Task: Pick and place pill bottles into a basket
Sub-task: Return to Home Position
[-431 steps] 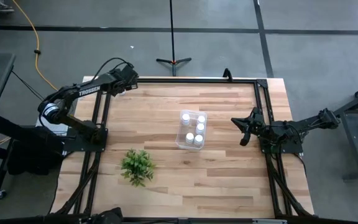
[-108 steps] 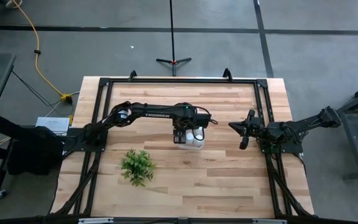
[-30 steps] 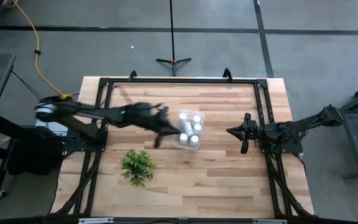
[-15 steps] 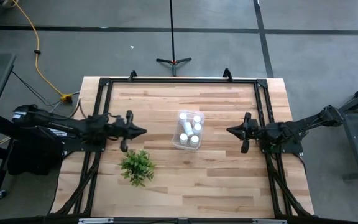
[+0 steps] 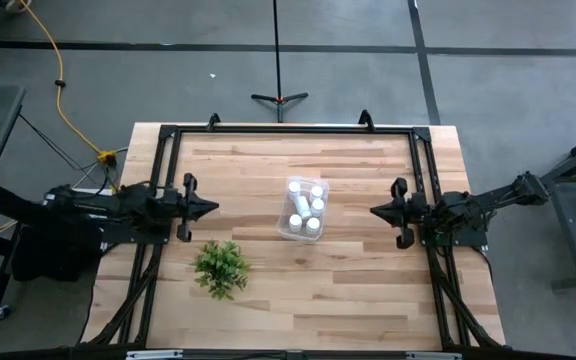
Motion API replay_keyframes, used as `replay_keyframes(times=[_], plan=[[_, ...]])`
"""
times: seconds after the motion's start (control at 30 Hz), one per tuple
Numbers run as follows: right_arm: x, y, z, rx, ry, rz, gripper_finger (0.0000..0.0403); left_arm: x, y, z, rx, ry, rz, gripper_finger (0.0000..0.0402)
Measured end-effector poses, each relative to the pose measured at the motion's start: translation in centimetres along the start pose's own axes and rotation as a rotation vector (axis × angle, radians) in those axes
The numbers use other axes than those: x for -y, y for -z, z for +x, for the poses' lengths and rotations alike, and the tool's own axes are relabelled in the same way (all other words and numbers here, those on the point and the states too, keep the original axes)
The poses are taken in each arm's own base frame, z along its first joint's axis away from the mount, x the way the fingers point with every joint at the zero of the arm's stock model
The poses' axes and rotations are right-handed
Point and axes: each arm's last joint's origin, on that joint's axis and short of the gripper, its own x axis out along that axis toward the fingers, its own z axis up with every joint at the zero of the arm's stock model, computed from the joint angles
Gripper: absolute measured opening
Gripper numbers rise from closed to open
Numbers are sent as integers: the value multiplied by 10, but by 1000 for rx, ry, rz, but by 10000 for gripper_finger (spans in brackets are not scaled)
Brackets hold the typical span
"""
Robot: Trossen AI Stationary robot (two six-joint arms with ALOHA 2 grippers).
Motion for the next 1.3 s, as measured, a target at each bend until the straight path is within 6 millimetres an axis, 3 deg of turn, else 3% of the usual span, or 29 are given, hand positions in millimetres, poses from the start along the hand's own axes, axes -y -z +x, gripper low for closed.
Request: replay_keyframes(times=[0.3, 0.47, 0.6, 0.83, 1.3], plan=[[3, -4, -6, 41, -28, -15, 1, 0, 8, -3, -80, 27, -72, 22], [11, 1, -8, -5, 81, -47, 1, 1, 7, -3, -71, 47, -58, 40], [20, 1, -7, -11, 167, -75, 1, 1, 8, -3, -84, 47, -50, 21], [27, 7, -6, -78, 38, 12, 0, 1, 8, -3, -81, 42, -57, 27], [31, 10, -7, -116, 75, -12, 0, 0, 8, -3, -72, 14, -58, 30]])
